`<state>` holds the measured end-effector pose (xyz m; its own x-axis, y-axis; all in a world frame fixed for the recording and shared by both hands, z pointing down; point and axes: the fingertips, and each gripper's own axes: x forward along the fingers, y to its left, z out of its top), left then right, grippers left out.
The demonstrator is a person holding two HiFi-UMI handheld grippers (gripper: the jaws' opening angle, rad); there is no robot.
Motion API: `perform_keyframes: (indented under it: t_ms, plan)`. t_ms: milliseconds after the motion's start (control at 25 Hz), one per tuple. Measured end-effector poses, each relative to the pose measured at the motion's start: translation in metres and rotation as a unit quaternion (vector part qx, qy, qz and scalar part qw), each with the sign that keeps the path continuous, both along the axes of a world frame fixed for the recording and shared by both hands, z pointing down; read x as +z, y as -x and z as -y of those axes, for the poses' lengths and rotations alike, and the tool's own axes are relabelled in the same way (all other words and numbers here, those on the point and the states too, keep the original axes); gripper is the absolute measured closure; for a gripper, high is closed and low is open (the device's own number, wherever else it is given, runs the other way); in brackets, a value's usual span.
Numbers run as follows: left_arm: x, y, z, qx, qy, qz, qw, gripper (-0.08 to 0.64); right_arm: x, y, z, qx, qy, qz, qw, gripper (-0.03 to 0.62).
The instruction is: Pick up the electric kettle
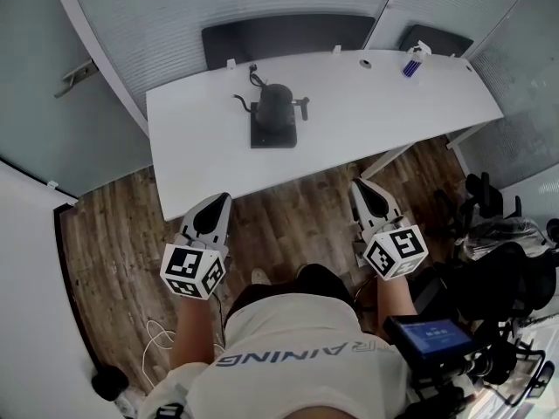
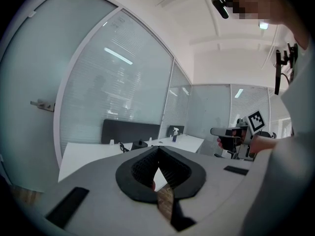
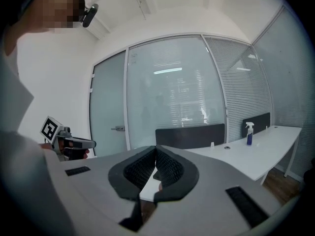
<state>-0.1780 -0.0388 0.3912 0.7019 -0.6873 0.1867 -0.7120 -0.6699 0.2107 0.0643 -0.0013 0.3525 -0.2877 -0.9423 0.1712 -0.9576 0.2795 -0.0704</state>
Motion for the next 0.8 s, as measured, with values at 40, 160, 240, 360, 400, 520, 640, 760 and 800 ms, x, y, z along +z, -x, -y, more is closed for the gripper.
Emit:
perform_keyframes:
  t_ms: [40, 160, 240, 360, 400, 520, 640, 760, 800]
  plan:
    - [0.001, 0.002, 0.003, 0.000, 0.001, 0.000, 1.0000, 0.548, 0.000, 0.001, 0.005, 0.001, 0.001, 0.000, 1.000, 0.581]
    - [0.004, 0.005, 0.013, 0.000, 0.002, 0.002, 1.0000, 0.548, 0.002, 0.004, 0.020, 0.000, 0.003, 0.000, 1.000, 0.581]
    - [0.006, 0.008, 0.020, -0.004, 0.004, 0.002, 1.0000, 0.548, 0.005, 0.008, 0.031, -0.007, 0.004, 0.000, 1.000, 0.581]
    - [0.008, 0.009, 0.032, -0.014, 0.005, 0.005, 0.9999, 0.546, 0.009, 0.011, 0.049, -0.021, 0.004, 0.000, 1.000, 0.581]
    - [0.008, 0.008, 0.037, -0.017, 0.005, 0.006, 0.9998, 0.546, 0.010, 0.010, 0.055, -0.024, 0.003, 0.001, 1.000, 0.581]
    - [0.004, 0.001, 0.055, -0.024, 0.001, 0.006, 0.9997, 0.546, 0.011, 0.001, 0.077, -0.026, 0.001, 0.007, 1.000, 0.581]
    - [0.000, -0.014, 0.078, -0.030, -0.003, 0.012, 0.9995, 0.548, 0.010, -0.017, 0.101, -0.028, -0.002, 0.013, 1.000, 0.581]
    - [-0.003, -0.034, 0.102, -0.037, -0.007, 0.017, 0.9992, 0.546, 0.017, -0.041, 0.126, -0.028, -0.001, 0.016, 0.999, 0.581]
    - [-0.003, -0.041, 0.109, -0.040, -0.006, 0.018, 0.9990, 0.547, 0.019, -0.050, 0.134, -0.027, 0.000, 0.017, 0.999, 0.581]
